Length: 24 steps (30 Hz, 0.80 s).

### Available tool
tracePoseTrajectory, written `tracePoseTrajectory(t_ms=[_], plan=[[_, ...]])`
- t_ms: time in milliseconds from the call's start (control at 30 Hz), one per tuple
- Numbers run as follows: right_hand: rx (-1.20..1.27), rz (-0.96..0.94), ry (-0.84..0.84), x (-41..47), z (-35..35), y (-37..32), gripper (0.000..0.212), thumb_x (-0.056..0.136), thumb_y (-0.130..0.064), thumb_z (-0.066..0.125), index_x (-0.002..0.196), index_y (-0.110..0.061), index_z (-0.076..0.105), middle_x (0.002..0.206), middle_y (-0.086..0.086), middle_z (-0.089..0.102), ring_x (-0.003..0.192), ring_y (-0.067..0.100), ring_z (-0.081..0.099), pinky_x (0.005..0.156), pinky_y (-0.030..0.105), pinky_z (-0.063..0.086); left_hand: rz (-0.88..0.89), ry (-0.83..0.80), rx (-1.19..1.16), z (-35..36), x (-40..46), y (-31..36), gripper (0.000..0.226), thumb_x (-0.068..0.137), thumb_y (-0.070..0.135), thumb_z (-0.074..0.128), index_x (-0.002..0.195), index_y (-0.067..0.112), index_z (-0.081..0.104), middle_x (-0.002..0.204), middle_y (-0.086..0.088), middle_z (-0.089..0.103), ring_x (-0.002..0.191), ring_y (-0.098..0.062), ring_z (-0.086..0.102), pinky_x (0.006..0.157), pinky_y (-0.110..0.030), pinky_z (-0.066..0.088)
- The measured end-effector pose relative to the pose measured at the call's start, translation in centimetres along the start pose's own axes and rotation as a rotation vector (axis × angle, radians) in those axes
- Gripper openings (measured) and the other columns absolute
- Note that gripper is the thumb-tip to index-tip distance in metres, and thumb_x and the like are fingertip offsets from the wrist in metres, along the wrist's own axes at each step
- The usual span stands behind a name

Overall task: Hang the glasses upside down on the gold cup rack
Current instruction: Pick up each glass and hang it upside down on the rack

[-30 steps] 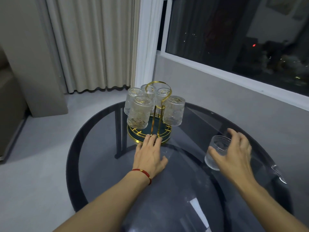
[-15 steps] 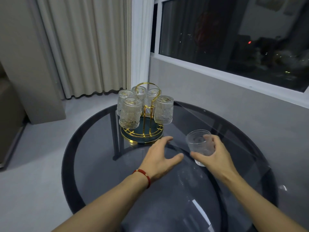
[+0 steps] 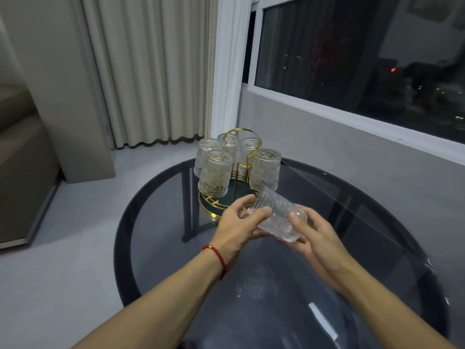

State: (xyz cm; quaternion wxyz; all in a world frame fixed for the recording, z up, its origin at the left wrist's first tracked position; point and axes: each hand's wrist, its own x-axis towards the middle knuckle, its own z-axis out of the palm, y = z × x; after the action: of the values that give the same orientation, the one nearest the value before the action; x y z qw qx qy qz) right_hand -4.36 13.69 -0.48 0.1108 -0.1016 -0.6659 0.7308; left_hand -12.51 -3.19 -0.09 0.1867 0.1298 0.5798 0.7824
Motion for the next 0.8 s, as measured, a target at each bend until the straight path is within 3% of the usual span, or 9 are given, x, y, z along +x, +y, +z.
tracePoseTrajectory(t_ms=[67, 167, 267, 367, 500, 800], plan=[[-0.153, -0.113, 0.155, 0.6, 0.9, -1.4, 0.055, 0.084, -0.038, 0.08, 0.133, -0.021, 0.062, 0.134, 0.008, 0.07, 0.123, 0.029, 0.069, 0.102, 0.048, 0.058, 0.049, 0.012, 0.098, -0.9, 0.4, -0.2, 0.047, 0.096, 0.028, 0.069, 0.138, 0.02, 0.049, 0.121, -0.007, 0.067, 0.108, -0.018, 0.069, 0.089, -0.04, 0.061], [-0.485, -0.297, 0.31, 1.7, 2.1, -4.5, 0.063, 0.085, -0.043, 0.082, 0.142, -0.032, 0.057, 0.139, -0.003, 0.065, 0.126, 0.02, 0.063, 0.102, 0.046, 0.056, 0.252, 0.129, 0.733, -3.4, 1.3, -1.5, 0.046, 0.095, 0.044, 0.058, 0.136, 0.023, 0.054, 0.135, 0.0, 0.06, 0.121, -0.013, 0.056, 0.105, -0.04, 0.049], [-0.609, -0.385, 0.348, 3.1, 3.6, -7.4, 0.072, 0.086, -0.047, 0.08, 0.151, -0.034, 0.052, 0.15, 0.001, 0.06, 0.134, 0.023, 0.058, 0.107, 0.049, 0.053, 0.365, 0.112, 1.207, -5.0, 2.4, -2.7, 0.06, 0.089, 0.039, 0.065, 0.143, 0.021, 0.047, 0.145, 0.001, 0.05, 0.136, -0.019, 0.04, 0.111, -0.043, 0.04], [-0.706, -0.423, 0.349, 5.0, 5.4, -9.2, 0.075, 0.085, -0.048, 0.08, 0.152, -0.03, 0.052, 0.151, 0.003, 0.06, 0.136, 0.025, 0.056, 0.109, 0.051, 0.051, 0.346, 0.102, 1.322, -5.7, 3.2, -3.4, 0.064, 0.088, 0.04, 0.064, 0.145, 0.02, 0.045, 0.143, 0.0, 0.05, 0.136, -0.021, 0.039, 0.111, -0.045, 0.041], [-0.808, -0.433, 0.354, 7.4, 7.3, -10.5, 0.073, 0.079, -0.045, 0.084, 0.143, -0.024, 0.058, 0.144, 0.0, 0.064, 0.134, 0.021, 0.057, 0.106, 0.039, 0.048, 0.359, 0.098, 1.406, -6.1, 3.7, -3.8, 0.063, 0.087, 0.039, 0.064, 0.144, 0.018, 0.045, 0.137, 0.0, 0.053, 0.131, -0.021, 0.045, 0.109, -0.043, 0.043], [-1.09, -0.424, 0.238, 11.1, 10.1, -9.5, 0.07, 0.082, -0.042, 0.08, 0.145, -0.017, 0.061, 0.144, 0.009, 0.067, 0.134, 0.03, 0.06, 0.111, 0.047, 0.047, 0.36, 0.078, 1.424, -6.3, 3.9, -3.6, 0.051, 0.086, 0.03, 0.066, 0.133, 0.017, 0.051, 0.133, 0.0, 0.054, 0.126, -0.021, 0.047, 0.104, -0.041, 0.045]])
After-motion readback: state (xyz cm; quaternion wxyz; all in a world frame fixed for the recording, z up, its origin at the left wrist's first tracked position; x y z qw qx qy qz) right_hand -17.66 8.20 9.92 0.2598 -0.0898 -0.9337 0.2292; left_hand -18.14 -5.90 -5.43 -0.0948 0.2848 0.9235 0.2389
